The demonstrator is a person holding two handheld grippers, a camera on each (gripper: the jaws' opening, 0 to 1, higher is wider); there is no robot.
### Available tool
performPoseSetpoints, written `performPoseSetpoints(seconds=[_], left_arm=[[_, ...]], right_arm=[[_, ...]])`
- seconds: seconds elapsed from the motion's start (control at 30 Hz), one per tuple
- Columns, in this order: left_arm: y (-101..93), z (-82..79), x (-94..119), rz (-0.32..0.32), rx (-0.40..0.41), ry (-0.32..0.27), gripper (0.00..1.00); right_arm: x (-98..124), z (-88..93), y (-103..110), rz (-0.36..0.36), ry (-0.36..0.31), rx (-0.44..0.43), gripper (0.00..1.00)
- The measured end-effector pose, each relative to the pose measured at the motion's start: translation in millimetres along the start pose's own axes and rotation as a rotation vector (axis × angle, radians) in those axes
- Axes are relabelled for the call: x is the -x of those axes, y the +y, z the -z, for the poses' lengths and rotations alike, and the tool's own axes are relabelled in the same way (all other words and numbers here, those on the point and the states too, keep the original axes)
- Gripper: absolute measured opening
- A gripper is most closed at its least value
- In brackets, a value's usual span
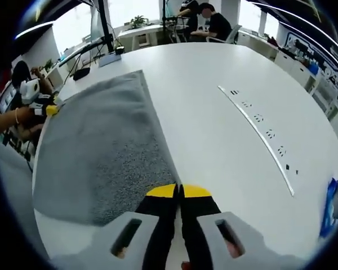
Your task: Fold the towel on the table until its edges align and the towel forms a compact rectangular stack.
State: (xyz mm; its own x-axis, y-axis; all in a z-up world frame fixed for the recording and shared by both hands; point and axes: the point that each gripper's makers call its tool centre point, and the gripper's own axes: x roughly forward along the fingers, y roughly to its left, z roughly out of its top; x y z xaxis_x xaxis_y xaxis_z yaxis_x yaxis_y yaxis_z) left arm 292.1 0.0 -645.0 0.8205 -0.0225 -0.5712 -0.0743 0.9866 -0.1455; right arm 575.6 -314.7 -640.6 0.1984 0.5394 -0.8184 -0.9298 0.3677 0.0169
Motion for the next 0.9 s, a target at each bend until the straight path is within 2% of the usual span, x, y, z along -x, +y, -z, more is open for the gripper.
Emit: performPoseSetpoints(seconds=[0.23,0.4,0.53,0.6,0.67,0.73,0.77,0.83,0.9], left_arm=[[2.1,-0.1,0.0,0.0,0.014,0.004,0.3],[3.3,0.8,-0.2,-0.018,-0.015,0.003,0.27],[1.3,0.2,-1.7,-0.039,-0.033,0.009,0.28],[1.6,-0.8,-1.0,-0.063,-0.022,0.028,0.27],[-1.4,-5.5,1.6,-0.064,-0.026,0.012,0.27],[-5.1,-12.8,6.2,-0.074,-0.052,-0.003,0.32],[-15.4,-16.8,12.8,-0.073,-0.082,0.001,0.27],[-20.6,-12.5,14.7,-0.08,-0.097,0.023,0.19],[-24.3,-8.1,14.0,-0.083,-0.098,0.034,0.16]], right_arm=[[4.0,7.8,-8.5,0.021,0.017,-0.012,0.0],[2.1,13.6,-12.6,0.05,0.015,-0.074,0.0],[4.9,2.0,-5.7,0.084,-0.012,-0.031,0.04],[10.1,-10.3,-5.5,0.097,-0.06,-0.034,0.07],[15.7,-19.7,-5.5,0.107,-0.093,-0.037,0.08],[23.0,-32.7,-2.8,0.112,-0.134,-0.022,0.07],[22.4,-35.8,9.3,0.087,-0.126,0.002,0.0],[15.9,-27.8,14.2,0.083,-0.093,0.012,0.0],[7.2,-13.2,22.2,0.045,-0.036,-0.003,0.0]])
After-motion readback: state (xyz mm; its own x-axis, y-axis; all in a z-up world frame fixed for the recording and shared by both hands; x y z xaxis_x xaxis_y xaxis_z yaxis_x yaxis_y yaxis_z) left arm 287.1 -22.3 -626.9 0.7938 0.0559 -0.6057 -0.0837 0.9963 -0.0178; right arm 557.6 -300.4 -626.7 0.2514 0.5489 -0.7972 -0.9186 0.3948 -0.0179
